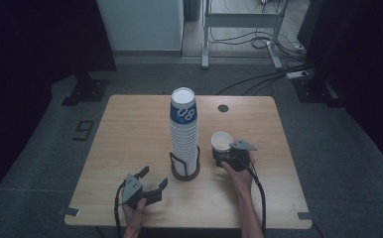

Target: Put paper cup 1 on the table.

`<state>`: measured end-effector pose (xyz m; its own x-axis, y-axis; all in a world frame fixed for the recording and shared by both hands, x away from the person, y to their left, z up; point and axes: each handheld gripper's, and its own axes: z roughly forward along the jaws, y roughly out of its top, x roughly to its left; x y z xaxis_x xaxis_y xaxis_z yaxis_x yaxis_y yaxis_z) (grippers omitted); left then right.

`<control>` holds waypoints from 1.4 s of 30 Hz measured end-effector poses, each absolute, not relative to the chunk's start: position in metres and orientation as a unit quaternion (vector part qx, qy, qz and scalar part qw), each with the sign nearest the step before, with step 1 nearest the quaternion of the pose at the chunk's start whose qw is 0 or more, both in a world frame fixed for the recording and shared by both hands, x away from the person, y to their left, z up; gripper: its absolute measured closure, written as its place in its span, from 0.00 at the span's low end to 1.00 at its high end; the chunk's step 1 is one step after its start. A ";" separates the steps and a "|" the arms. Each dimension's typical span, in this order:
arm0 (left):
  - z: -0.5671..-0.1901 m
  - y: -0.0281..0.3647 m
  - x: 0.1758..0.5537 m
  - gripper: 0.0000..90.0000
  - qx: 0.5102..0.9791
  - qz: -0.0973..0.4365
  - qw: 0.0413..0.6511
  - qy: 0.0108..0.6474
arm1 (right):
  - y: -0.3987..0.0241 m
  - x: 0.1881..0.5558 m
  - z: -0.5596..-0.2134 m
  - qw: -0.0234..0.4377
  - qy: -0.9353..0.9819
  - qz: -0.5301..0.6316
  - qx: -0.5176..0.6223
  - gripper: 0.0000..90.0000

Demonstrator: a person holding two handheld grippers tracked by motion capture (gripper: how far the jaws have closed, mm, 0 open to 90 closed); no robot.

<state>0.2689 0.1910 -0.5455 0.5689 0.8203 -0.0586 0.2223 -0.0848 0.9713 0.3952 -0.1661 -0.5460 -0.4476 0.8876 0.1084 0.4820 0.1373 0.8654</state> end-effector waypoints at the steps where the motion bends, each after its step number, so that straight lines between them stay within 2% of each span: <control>1: -0.545 0.191 0.269 0.16 0.686 0.267 0.560 0.380 | -0.168 0.394 -0.547 0.221 0.719 0.457 0.475 0.15; 16: -0.545 0.191 0.269 0.16 0.687 0.266 0.560 0.380 | -0.176 0.361 -0.538 0.224 0.690 0.505 0.468 0.15; 24: -0.545 0.191 0.269 0.16 0.687 0.270 0.557 0.380 | -0.173 0.342 -0.510 0.242 0.681 0.535 0.436 0.15; 34: -0.545 0.190 0.268 0.16 0.686 0.271 0.558 0.380 | -0.173 0.329 -0.482 0.243 0.675 0.567 0.405 0.16; 42: -0.545 0.190 0.268 0.16 0.688 0.271 0.556 0.380 | -0.168 0.310 -0.445 0.242 0.674 0.601 0.355 0.17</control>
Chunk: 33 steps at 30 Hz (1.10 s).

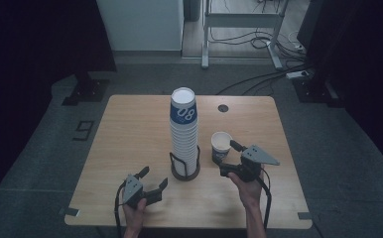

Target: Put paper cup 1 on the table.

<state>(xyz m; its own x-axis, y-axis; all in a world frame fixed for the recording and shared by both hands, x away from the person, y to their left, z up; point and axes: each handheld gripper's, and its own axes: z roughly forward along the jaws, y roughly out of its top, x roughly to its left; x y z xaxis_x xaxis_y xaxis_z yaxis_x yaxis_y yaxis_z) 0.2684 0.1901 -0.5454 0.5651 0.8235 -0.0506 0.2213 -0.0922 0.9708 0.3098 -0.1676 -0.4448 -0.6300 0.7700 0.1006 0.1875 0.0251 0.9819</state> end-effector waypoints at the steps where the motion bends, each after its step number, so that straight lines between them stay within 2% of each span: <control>1: -0.545 0.190 0.268 0.16 0.688 0.271 0.556 0.379 | -0.167 0.309 -0.442 0.243 0.673 0.603 0.351 0.17; 14: -0.545 0.189 0.269 0.16 0.691 0.269 0.554 0.379 | -0.157 0.295 -0.398 0.237 0.675 0.633 0.295 0.15; 33: -0.545 0.189 0.270 0.16 0.692 0.265 0.554 0.380 | -0.135 0.296 -0.349 0.226 0.680 0.655 0.240 0.14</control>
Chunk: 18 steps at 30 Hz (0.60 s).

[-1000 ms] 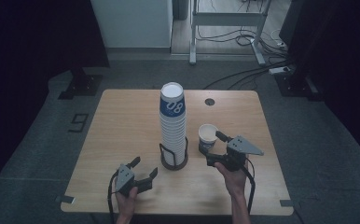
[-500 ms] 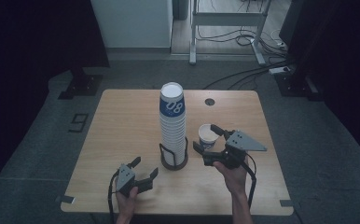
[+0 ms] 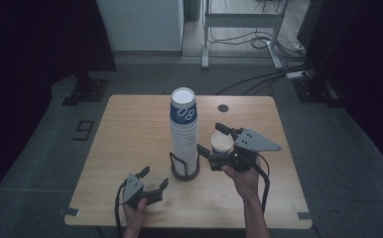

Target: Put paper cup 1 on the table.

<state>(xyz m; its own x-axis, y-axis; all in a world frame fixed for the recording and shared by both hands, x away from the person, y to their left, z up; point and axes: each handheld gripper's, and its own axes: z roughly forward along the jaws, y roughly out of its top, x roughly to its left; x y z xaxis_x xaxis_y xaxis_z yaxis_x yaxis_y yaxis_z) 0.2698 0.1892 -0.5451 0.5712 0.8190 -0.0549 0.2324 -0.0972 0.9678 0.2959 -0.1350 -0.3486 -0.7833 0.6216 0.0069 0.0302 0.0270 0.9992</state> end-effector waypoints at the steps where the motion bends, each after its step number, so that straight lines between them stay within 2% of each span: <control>1: -0.545 0.189 0.270 0.16 0.691 0.265 0.554 0.380 | -0.132 0.297 -0.344 0.229 0.680 0.656 0.235 0.14; 5: -0.545 0.189 0.270 0.16 0.693 0.266 0.552 0.380 | -0.128 0.300 -0.337 0.229 0.678 0.658 0.235 0.14; 11: -0.545 0.189 0.270 0.16 0.694 0.267 0.550 0.380 | -0.114 0.323 -0.328 0.210 0.679 0.662 0.238 0.14; 18: -0.545 0.189 0.270 0.16 0.694 0.268 0.551 0.378 | -0.099 0.338 -0.323 0.213 0.688 0.651 0.241 0.14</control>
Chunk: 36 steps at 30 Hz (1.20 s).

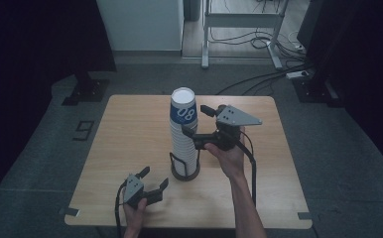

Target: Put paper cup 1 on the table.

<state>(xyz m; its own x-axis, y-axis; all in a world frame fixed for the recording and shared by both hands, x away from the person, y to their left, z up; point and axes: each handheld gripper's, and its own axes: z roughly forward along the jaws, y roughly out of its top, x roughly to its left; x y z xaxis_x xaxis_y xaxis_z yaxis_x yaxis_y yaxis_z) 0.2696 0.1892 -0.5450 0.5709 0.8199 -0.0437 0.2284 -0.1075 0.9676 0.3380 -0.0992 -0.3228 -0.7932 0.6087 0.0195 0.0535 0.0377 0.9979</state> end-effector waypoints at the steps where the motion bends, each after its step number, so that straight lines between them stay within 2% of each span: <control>1: -0.545 0.189 0.270 0.16 0.694 0.268 0.551 0.378 | -0.097 0.340 -0.322 0.212 0.689 0.650 0.241 0.14; 8: -0.545 0.189 0.269 0.16 0.693 0.269 0.553 0.377 | -0.087 0.357 -0.318 0.208 0.697 0.639 0.250 0.14; 25: -0.545 0.189 0.269 0.16 0.692 0.269 0.555 0.376 | -0.070 0.367 -0.321 0.206 0.703 0.631 0.255 0.14; 29: -0.545 0.189 0.269 0.16 0.691 0.268 0.556 0.376 | -0.068 0.369 -0.323 0.205 0.708 0.627 0.252 0.19; 36: -0.545 0.190 0.269 0.16 0.692 0.268 0.556 0.376 | -0.068 0.369 -0.322 0.205 0.710 0.625 0.252 0.20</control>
